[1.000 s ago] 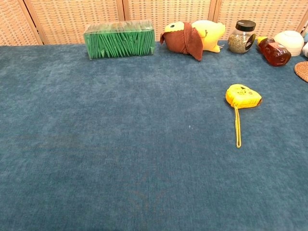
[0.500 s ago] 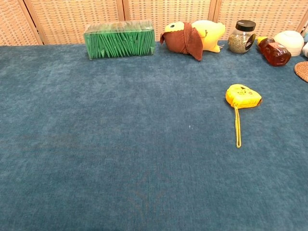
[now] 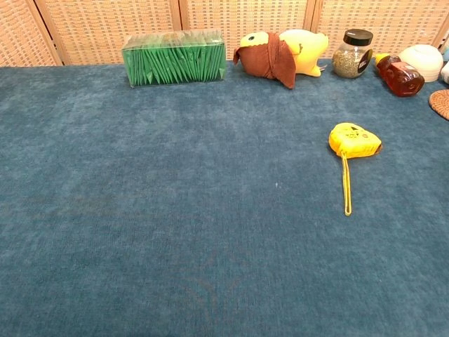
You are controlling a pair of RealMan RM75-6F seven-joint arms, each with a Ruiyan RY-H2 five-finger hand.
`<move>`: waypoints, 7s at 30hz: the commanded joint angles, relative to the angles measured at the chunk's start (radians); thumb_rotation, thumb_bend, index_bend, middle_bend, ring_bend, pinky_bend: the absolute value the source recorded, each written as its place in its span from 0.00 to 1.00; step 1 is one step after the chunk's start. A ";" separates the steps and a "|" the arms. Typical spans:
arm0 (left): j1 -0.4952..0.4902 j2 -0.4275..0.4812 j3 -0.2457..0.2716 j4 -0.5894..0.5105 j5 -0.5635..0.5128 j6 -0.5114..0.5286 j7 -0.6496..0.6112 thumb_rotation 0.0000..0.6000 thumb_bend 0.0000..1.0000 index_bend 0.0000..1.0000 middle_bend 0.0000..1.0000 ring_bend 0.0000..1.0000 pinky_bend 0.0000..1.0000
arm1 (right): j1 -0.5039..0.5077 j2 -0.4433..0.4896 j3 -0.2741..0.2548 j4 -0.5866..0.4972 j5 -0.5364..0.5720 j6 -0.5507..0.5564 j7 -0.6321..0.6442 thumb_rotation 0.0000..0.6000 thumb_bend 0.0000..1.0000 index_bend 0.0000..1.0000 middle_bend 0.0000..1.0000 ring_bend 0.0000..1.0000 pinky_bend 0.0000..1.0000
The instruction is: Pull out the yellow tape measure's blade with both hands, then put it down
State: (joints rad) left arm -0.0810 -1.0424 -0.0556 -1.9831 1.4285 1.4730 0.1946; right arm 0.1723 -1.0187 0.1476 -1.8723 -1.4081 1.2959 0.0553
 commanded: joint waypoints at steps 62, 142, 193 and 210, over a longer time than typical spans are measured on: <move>-0.012 0.009 0.006 0.008 -0.082 -0.024 0.038 0.98 0.19 0.53 0.38 0.30 0.33 | 0.567 -0.535 0.053 0.735 0.210 -0.467 -0.197 0.00 0.13 0.39 0.32 0.21 0.13; -0.016 0.006 0.010 0.007 -0.063 -0.033 0.030 0.98 0.19 0.54 0.38 0.30 0.33 | 0.456 -0.380 -0.056 0.620 0.116 -0.368 -0.204 0.29 0.09 0.33 0.49 0.46 0.42; -0.016 0.001 0.013 0.006 -0.074 -0.031 0.040 0.97 0.19 0.54 0.38 0.30 0.33 | 0.513 -0.369 -0.070 0.663 0.193 -0.522 -0.293 0.29 0.09 0.39 0.51 0.44 0.36; -0.003 0.007 0.020 0.017 -0.072 -0.024 0.022 0.98 0.19 0.54 0.38 0.30 0.33 | 0.541 -0.391 -0.051 0.669 0.200 -0.533 -0.308 0.29 0.09 0.39 0.50 0.44 0.36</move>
State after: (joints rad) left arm -0.0843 -1.0354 -0.0352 -1.9664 1.3561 1.4495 0.2172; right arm 0.7126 -1.4101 0.0959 -1.1999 -1.2073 0.7623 -0.2516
